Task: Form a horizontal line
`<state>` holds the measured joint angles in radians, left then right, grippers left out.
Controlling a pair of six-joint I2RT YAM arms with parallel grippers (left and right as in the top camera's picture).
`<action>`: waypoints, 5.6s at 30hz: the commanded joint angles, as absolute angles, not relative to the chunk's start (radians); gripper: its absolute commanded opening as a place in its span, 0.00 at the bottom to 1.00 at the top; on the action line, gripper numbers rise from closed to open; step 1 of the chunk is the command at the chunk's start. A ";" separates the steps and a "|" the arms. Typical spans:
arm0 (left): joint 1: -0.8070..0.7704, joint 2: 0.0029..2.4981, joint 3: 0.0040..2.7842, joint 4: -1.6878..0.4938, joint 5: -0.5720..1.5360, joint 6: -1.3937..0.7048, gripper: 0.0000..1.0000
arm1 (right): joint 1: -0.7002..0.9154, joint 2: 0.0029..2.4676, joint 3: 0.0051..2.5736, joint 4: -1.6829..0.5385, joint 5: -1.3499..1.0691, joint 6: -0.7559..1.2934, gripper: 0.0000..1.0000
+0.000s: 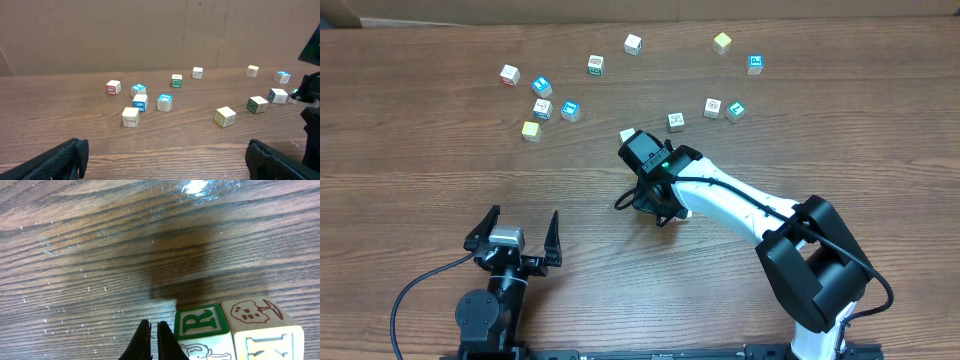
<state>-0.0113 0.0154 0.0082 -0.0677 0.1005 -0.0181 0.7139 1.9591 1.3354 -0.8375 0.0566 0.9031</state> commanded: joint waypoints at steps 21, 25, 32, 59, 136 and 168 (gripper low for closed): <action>-0.004 0.006 0.005 -0.070 0.097 0.004 1.00 | 0.709 1.973 1.346 -0.836 0.072 0.929 0.04; -0.004 0.006 0.005 -0.070 0.097 0.004 1.00 | 0.709 1.973 1.346 -0.835 0.074 0.929 0.04; -0.004 0.006 0.005 -0.070 0.097 0.004 1.00 | 0.695 1.973 1.346 -0.836 0.074 0.936 0.04; -0.004 0.006 0.005 -0.070 0.097 0.004 0.99 | 0.618 1.973 1.419 -0.707 0.262 0.672 0.04; -0.007 0.952 1.295 -0.923 0.287 0.130 0.99 | -0.271 1.974 1.419 -0.810 0.410 0.672 1.00; -0.164 1.824 1.520 -1.200 0.537 -0.054 0.04 | -0.271 1.974 1.419 -0.809 0.410 0.672 1.00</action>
